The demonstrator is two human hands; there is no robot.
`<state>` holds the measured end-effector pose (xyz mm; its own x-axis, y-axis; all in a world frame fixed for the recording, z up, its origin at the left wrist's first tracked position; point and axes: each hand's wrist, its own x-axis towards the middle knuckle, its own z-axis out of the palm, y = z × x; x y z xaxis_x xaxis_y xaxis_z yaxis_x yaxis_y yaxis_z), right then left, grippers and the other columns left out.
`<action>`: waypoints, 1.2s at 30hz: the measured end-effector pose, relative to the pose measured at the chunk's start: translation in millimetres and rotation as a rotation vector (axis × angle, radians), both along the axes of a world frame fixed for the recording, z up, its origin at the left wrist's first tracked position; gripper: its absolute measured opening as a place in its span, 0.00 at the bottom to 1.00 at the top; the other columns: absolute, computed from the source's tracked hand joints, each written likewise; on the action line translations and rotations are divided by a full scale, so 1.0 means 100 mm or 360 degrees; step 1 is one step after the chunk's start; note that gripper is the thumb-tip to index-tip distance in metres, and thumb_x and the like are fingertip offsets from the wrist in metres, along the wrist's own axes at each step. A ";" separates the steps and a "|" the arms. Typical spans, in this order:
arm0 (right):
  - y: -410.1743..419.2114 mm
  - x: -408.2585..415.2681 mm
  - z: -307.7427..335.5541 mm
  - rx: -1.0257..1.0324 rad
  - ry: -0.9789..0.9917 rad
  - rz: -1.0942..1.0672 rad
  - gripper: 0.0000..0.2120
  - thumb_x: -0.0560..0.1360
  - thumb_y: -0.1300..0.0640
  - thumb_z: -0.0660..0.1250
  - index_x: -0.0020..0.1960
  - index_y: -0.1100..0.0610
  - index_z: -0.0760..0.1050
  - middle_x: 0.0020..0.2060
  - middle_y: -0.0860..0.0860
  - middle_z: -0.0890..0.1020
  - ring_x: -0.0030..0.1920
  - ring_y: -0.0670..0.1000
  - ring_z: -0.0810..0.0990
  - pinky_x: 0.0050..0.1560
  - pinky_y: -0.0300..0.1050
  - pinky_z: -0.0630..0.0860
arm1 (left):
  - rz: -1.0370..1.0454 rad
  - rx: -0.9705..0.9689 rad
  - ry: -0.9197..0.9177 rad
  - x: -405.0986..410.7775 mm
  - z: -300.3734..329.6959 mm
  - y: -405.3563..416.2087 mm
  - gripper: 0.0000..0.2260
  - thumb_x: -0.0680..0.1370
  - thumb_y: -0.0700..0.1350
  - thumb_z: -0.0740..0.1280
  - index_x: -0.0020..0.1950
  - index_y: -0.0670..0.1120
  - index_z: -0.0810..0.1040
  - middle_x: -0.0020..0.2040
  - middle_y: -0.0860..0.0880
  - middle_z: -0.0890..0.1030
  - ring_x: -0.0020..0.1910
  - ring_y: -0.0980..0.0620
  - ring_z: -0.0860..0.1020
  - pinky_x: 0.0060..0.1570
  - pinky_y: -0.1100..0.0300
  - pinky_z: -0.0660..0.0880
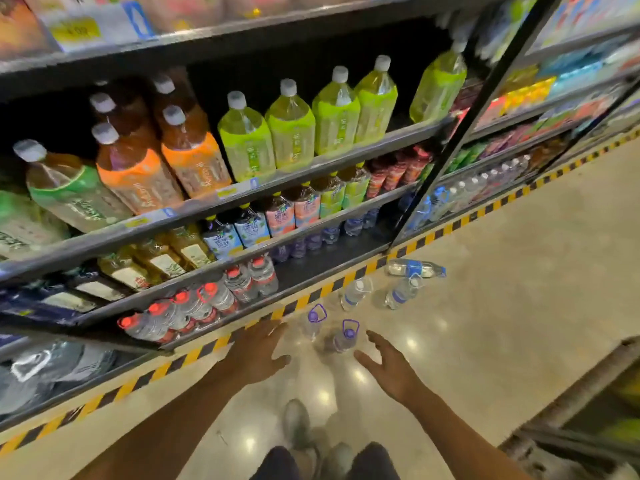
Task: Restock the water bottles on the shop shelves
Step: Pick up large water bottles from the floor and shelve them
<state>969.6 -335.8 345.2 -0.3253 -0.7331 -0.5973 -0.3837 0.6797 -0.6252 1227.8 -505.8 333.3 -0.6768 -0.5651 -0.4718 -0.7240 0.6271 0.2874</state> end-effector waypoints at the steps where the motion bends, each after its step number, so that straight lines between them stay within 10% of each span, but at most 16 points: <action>1: -0.12 -0.01 -0.18 0.0000 -0.0026 0.0010 0.33 0.80 0.44 0.69 0.79 0.55 0.64 0.76 0.51 0.71 0.75 0.51 0.70 0.72 0.41 0.66 | 0.0008 0.0012 -0.0006 -0.06 -0.18 -0.08 0.34 0.82 0.64 0.58 0.83 0.50 0.53 0.83 0.52 0.54 0.82 0.52 0.52 0.79 0.58 0.52; 10: -1.05 -0.04 -2.71 0.0013 -0.0408 -0.0014 0.21 0.77 0.49 0.74 0.64 0.35 0.69 0.62 0.36 0.77 0.62 0.41 0.76 0.69 0.42 0.70 | 0.0280 0.0233 -0.0036 -0.37 -2.76 -0.38 0.33 0.81 0.63 0.60 0.83 0.52 0.54 0.82 0.53 0.58 0.81 0.52 0.57 0.78 0.59 0.54; 14: -1.38 0.06 -3.87 0.0088 -0.0514 -0.0183 0.21 0.74 0.53 0.77 0.64 0.48 0.74 0.54 0.44 0.82 0.61 0.51 0.81 0.64 0.42 0.76 | 0.0410 0.0311 -0.0065 -0.49 -4.03 -0.46 0.35 0.81 0.62 0.61 0.83 0.51 0.52 0.82 0.52 0.57 0.80 0.51 0.58 0.77 0.58 0.57; 18: -1.71 0.06 -4.56 0.0122 -0.0529 -0.0318 0.45 0.74 0.51 0.77 0.81 0.51 0.54 0.69 0.54 0.76 0.67 0.50 0.77 0.63 0.42 0.73 | 0.0542 0.0549 0.0070 -0.65 -4.93 -0.60 0.42 0.80 0.57 0.67 0.83 0.48 0.45 0.83 0.50 0.52 0.80 0.55 0.56 0.75 0.66 0.55; 22: -2.06 0.00 -4.83 -0.0147 -0.0582 -0.0275 0.40 0.73 0.65 0.77 0.79 0.55 0.61 0.68 0.50 0.73 0.54 0.28 0.77 0.52 0.25 0.74 | 0.0598 0.0818 0.0524 -0.87 -5.36 -0.90 0.43 0.75 0.41 0.77 0.79 0.49 0.49 0.77 0.53 0.56 0.67 0.79 0.54 0.58 0.88 0.51; 29: -2.68 -0.45 -5.07 -0.0262 -0.0495 0.0126 0.24 0.73 0.60 0.77 0.66 0.59 0.72 0.53 0.51 0.84 0.54 0.47 0.83 0.57 0.43 0.81 | 0.0600 0.1188 0.0917 -1.13 -5.72 -1.53 0.34 0.76 0.40 0.76 0.77 0.48 0.64 0.73 0.50 0.73 0.73 0.51 0.72 0.74 0.50 0.69; 34: -3.11 -0.64 -5.21 -0.0392 -0.0428 0.0110 0.09 0.77 0.54 0.73 0.54 0.56 0.77 0.45 0.53 0.85 0.40 0.39 0.82 0.47 0.33 0.79 | 0.0672 0.1232 0.1051 -1.32 -5.95 -1.83 0.26 0.79 0.46 0.72 0.72 0.63 0.65 0.68 0.65 0.77 0.69 0.62 0.74 0.62 0.68 0.73; 36: -3.21 -0.73 -5.33 -0.0365 -0.0491 0.0051 0.20 0.77 0.50 0.73 0.62 0.61 0.74 0.49 0.55 0.85 0.48 0.45 0.84 0.61 0.44 0.80 | 0.0756 0.1297 0.1126 -1.39 -6.04 -1.85 0.26 0.81 0.47 0.70 0.75 0.61 0.64 0.70 0.61 0.77 0.70 0.57 0.75 0.66 0.62 0.73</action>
<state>896.2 -656.8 -187.3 -0.1310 -0.8659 -0.4827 -0.1726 0.4994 -0.8490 1088.4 -691.0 -270.2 -0.7355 -0.5362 -0.4141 -0.3542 -0.2166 0.9097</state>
